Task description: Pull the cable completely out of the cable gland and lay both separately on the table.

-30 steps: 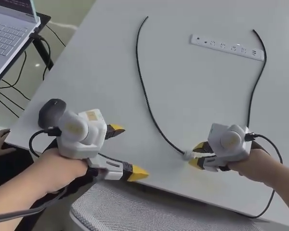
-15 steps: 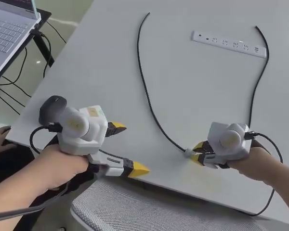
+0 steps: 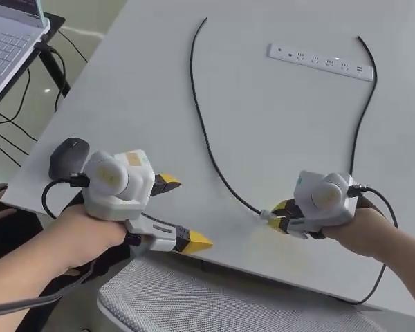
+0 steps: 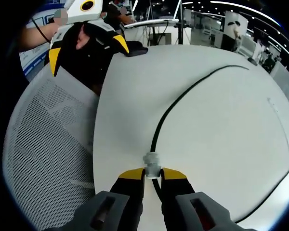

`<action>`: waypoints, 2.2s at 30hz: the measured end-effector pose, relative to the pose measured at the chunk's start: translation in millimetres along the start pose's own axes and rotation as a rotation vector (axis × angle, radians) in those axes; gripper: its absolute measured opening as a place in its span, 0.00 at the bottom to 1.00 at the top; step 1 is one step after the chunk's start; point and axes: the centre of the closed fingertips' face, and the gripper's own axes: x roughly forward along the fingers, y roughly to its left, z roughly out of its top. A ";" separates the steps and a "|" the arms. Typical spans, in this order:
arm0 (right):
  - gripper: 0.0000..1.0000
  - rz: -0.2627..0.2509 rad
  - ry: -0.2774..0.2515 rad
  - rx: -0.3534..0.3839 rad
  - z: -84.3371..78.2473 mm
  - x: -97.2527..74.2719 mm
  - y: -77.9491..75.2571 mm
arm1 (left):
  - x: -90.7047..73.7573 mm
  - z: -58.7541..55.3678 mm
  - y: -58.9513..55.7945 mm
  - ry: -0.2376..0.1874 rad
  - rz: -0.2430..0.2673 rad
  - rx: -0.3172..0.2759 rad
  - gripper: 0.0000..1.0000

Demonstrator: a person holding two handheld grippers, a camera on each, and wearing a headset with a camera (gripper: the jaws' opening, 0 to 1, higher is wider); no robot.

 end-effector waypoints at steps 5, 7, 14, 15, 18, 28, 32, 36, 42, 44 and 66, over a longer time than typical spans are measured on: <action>0.07 0.004 -0.005 -0.016 9.1 -10.9 8.4 | 3.4 2.5 -3.7 0.002 -0.016 0.018 0.81; 0.07 0.008 -0.008 -0.017 13.0 -15.4 11.3 | 5.0 4.3 -5.3 0.001 -0.023 0.025 0.81; 0.07 -0.003 -0.019 -0.021 23.8 -31.2 18.8 | 11.6 17.9 -11.4 -0.021 -0.056 0.044 0.81; 0.07 -0.003 -0.021 -0.022 25.3 -33.6 20.1 | 12.4 19.7 -12.9 -0.023 -0.062 0.047 0.81; 0.07 -0.008 -0.025 -0.024 30.6 -42.2 23.7 | 15.9 24.0 -18.0 -0.023 -0.077 0.059 0.80; 0.07 -0.007 -0.032 -0.028 42.7 -61.0 36.3 | 27.0 41.7 -33.2 -0.041 -0.125 0.097 0.81; 0.07 -0.005 -0.033 -0.032 46.5 -67.4 40.4 | 29.9 47.5 -37.3 -0.044 -0.141 0.111 0.81; 0.07 0.001 -0.031 -0.038 49.6 -72.8 44.6 | 31.6 53.4 -41.3 -0.054 -0.156 0.128 0.81; 0.07 0.011 -0.027 -0.058 54.5 -79.7 48.3 | 39.6 57.9 -47.2 -0.035 -0.191 0.192 0.78; 0.07 0.012 -0.027 -0.063 56.1 -81.2 48.6 | 43.8 56.5 -47.2 -0.020 -0.190 0.214 0.78; 0.06 0.011 -0.022 -0.152 68.5 -90.6 53.3 | 65.9 65.8 -63.4 -0.062 -0.310 0.177 0.48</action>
